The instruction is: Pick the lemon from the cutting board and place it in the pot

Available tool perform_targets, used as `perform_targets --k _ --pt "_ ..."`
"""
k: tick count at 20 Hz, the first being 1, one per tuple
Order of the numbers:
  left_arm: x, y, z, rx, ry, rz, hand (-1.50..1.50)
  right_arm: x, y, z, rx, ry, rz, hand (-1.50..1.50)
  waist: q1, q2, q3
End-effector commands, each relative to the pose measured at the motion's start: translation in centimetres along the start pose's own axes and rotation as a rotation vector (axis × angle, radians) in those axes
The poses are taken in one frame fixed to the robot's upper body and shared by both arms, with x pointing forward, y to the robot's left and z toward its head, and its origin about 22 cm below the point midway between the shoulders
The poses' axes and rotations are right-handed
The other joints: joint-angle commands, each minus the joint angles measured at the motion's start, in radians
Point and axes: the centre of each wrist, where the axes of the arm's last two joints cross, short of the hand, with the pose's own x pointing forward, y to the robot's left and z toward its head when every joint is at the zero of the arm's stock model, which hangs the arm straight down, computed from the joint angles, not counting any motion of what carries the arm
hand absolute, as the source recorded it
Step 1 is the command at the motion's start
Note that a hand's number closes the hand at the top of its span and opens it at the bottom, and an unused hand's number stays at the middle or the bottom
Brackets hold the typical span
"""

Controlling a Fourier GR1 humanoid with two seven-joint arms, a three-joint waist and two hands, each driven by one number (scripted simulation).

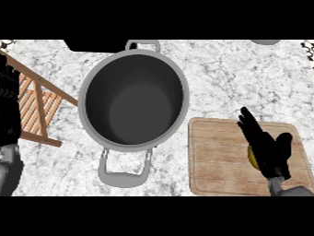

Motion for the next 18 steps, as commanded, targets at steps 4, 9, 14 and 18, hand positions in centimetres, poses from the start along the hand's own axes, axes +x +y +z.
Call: perform_targets --k 4,9,14,18 --pt "-0.6 0.2 0.2 -0.069 0.108 0.049 0.0 6.4 -9.9 -2.7 -0.044 -0.359 0.091 1.5 -0.026 -0.016 0.022" --pt "0.2 -1.3 1.1 -0.183 0.214 0.152 0.0 4.7 -15.8 -0.9 -0.222 -0.454 0.465 -1.5 -0.024 -0.012 0.026" --pt "-1.8 -0.8 1.0 -0.18 0.256 0.138 0.0 2.7 -18.7 -0.2 -0.148 -0.71 0.315 -1.5 -0.034 -0.017 0.022" --pt "0.5 -1.6 0.5 -0.175 0.242 0.15 0.0 5.4 -21.8 0.1 -0.035 -0.718 0.389 -1.5 -0.031 -0.022 0.02"
